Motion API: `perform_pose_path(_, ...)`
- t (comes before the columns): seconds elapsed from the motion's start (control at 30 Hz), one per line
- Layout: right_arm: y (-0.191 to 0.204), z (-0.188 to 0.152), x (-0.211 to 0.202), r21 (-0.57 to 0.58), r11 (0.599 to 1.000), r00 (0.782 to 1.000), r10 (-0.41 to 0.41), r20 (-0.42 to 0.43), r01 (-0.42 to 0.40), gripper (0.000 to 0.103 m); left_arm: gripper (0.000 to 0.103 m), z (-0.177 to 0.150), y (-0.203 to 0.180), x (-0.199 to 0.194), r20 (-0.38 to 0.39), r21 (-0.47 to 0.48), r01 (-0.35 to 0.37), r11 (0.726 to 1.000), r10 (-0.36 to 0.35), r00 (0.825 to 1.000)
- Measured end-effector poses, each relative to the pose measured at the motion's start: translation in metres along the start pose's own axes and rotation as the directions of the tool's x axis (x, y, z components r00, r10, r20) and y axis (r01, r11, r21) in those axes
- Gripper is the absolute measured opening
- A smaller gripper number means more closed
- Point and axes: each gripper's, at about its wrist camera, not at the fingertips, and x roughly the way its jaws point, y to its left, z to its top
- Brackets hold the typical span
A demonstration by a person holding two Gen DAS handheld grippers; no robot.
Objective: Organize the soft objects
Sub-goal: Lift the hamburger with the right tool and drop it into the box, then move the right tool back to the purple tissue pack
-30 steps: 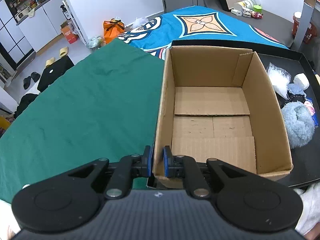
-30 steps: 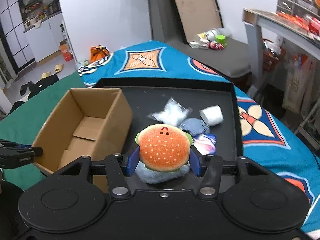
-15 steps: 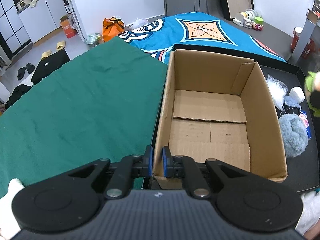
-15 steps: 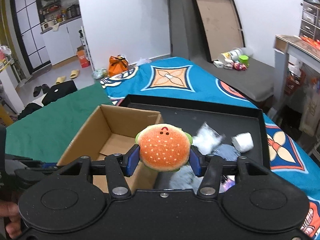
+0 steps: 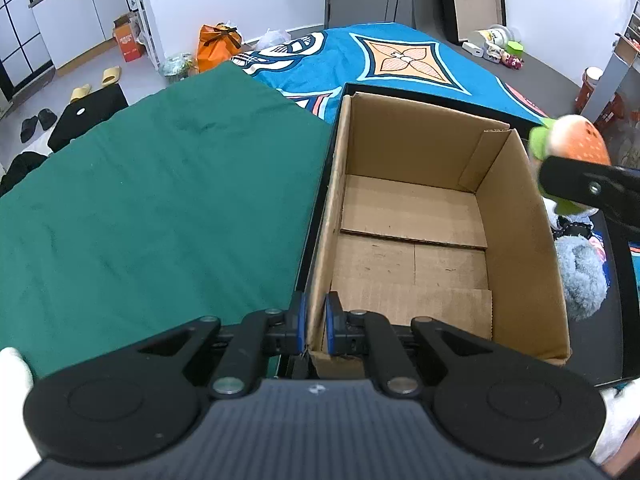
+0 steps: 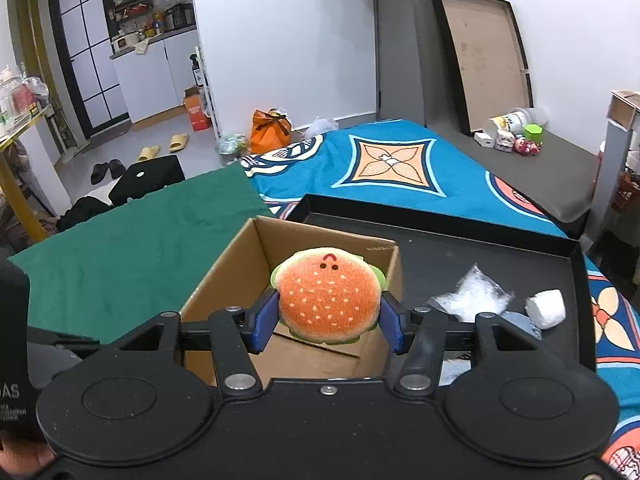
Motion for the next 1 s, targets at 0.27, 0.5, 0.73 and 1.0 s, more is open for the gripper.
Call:
perform_pose_path(0.27, 0.002, 0.000, -0.002, -0.005, 0.999, 0.999, 0.034, 0.004, -0.034, 0.085, 0.009, 0.000, 0.001, 0.001, -0.002, -0.003, 0.009, 1.000, -0.009, 1.000)
perform_pose_path(0.5, -0.014, -0.010, -0.006, 0.046, 0.999, 0.999, 0.008, -0.033, -0.007, 0.091, 0.011, 0.000, -0.004, -0.003, 0.010, 0.025, -0.015, 1.000, 0.015, 1.000)
perform_pose_path(0.73, -0.032, -0.023, -0.018, 0.068, 0.998, 0.999, -0.016, -0.038, 0.019, 0.091, 0.014, 0.000, -0.010, -0.005, 0.010, 0.043, -0.051, 0.998, 0.051, 0.999)
perform_pose_path(1.0, -0.063, -0.030, -0.026, 0.115, 0.992, 0.998, -0.043, -0.035, 0.047, 0.091, 0.032, -0.002, -0.018, -0.009, 0.035, 0.078, -0.112, 0.991, 0.109, 0.993)
